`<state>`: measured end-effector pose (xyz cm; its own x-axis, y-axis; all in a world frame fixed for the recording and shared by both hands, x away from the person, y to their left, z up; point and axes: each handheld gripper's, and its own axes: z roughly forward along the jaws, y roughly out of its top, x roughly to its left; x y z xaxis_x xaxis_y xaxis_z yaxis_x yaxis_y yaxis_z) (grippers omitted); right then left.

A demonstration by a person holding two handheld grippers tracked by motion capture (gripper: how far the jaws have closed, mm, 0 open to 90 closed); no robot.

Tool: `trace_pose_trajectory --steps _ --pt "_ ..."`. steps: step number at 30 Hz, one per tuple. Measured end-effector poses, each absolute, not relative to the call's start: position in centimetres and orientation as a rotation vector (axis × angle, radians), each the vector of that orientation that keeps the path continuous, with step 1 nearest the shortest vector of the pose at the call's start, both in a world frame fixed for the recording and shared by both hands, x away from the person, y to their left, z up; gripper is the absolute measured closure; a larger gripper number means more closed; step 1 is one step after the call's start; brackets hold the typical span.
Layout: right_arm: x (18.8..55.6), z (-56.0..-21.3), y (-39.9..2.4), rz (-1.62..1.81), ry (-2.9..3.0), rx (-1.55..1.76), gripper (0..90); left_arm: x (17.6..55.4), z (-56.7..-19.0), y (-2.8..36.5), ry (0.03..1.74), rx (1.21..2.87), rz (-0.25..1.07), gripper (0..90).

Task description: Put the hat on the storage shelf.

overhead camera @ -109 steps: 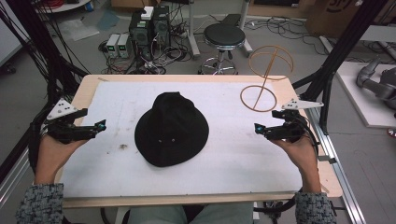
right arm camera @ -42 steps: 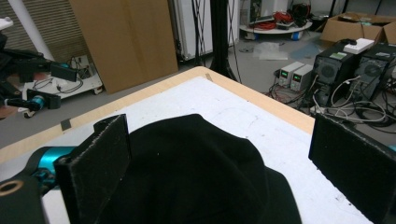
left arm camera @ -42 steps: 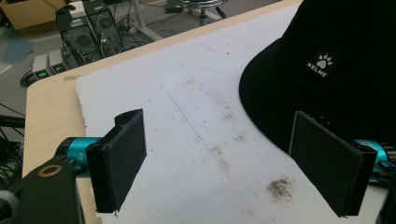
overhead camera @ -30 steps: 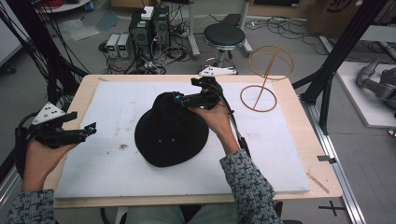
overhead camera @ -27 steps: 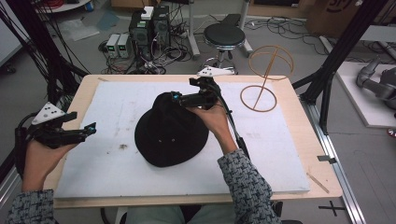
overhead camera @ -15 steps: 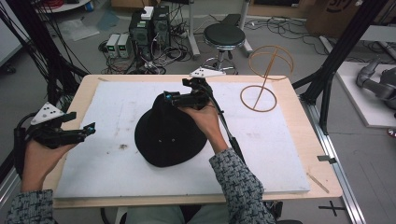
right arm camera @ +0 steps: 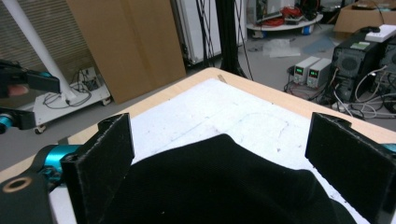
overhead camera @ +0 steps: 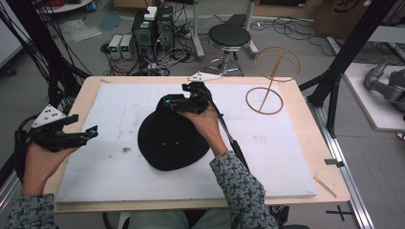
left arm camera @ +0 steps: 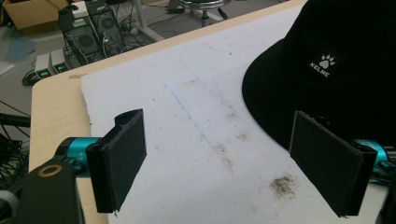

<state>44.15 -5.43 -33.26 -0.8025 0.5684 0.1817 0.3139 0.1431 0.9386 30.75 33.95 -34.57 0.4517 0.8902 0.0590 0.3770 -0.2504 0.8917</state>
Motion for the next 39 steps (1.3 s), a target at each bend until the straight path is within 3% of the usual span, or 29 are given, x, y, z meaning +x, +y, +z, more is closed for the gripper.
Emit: trace_pose_trajectory --steps 3,12,24,39 --pt "44.4 -33.7 -5.1 1.7 2.22 0.875 13.3 30.7 -34.6 34.0 1.075 1.824 0.737 19.1" --pt "44.8 -34.5 -4.7 1.686 2.239 0.913 13.8 30.8 -34.6 34.0 1.077 1.827 0.736 19.2" --pt "44.9 -35.1 -4.5 1.652 2.249 0.907 24.1 30.8 -34.8 34.0 1.077 1.832 0.73 19.2" --pt "44.7 -35.5 -4.3 1.61 2.287 0.875 55.4 30.9 -34.8 34.0 1.078 1.83 0.727 19.3"
